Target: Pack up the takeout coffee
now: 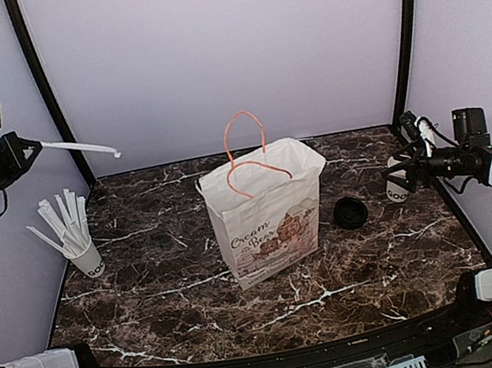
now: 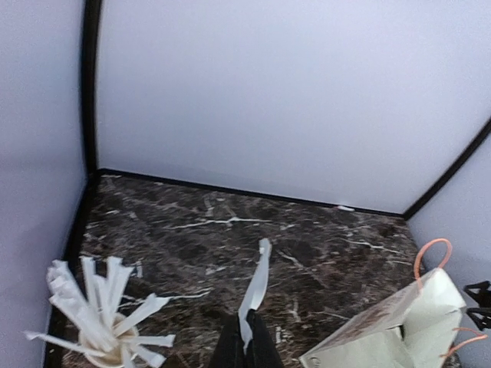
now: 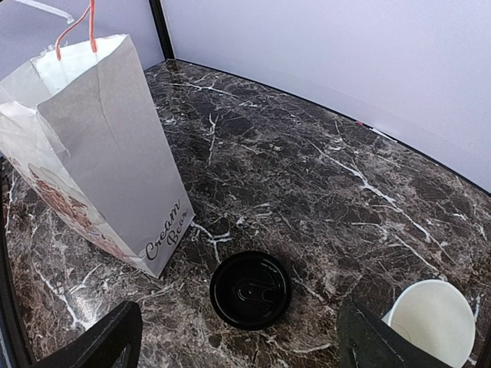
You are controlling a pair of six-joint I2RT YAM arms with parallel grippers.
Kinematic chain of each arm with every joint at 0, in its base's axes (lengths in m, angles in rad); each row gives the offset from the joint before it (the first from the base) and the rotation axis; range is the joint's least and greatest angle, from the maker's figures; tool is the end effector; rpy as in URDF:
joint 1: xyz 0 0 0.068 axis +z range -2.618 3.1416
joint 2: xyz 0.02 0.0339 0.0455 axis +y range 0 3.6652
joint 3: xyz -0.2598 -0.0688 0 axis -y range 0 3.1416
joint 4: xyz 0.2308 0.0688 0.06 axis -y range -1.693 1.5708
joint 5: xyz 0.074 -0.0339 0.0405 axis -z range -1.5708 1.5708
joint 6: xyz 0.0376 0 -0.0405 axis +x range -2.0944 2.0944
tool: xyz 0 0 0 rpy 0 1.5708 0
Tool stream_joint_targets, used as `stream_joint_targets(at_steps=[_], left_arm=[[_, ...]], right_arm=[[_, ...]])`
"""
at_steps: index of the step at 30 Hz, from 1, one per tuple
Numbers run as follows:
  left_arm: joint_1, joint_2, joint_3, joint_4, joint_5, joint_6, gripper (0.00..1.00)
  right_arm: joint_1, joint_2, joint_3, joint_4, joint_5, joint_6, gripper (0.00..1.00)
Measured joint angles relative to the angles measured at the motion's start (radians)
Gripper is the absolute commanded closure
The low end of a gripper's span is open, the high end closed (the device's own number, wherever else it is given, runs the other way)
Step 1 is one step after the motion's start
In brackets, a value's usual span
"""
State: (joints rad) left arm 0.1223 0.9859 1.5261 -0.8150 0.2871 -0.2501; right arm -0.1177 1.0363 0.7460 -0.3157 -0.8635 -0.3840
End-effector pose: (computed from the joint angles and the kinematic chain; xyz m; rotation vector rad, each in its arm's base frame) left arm 0.1498 0.0077 0.4704 -0.1426 1.8432 -0.3539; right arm 0.2088 0.0041 0.2724 -0.7236 1.8661 0.6155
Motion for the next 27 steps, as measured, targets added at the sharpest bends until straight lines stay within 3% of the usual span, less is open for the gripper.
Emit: stream_joint_targets(at_steps=[4,12,20,27], left_arm=[[-0.042,-0.006,-0.07,0.169,0.243,-0.063,1.0],[-0.213,-0.001,-0.104,0.333,0.5,-0.154,1.0],[-0.367,0.035,-0.101,0.287,0.499,-0.121,1.0],[-0.57,0.21,-0.018,0.145,0.311,-0.023,1.0]], right_arm=[[0.0,0.0,0.0,0.0,0.006,0.0,0.11],[0.0,0.002,0.0,0.001,0.016,0.0,0.11],[0.0,0.005,0.0,0.001,0.023,0.0,0.11],[0.0,0.005,0.0,0.001,0.027,0.0,0.11]])
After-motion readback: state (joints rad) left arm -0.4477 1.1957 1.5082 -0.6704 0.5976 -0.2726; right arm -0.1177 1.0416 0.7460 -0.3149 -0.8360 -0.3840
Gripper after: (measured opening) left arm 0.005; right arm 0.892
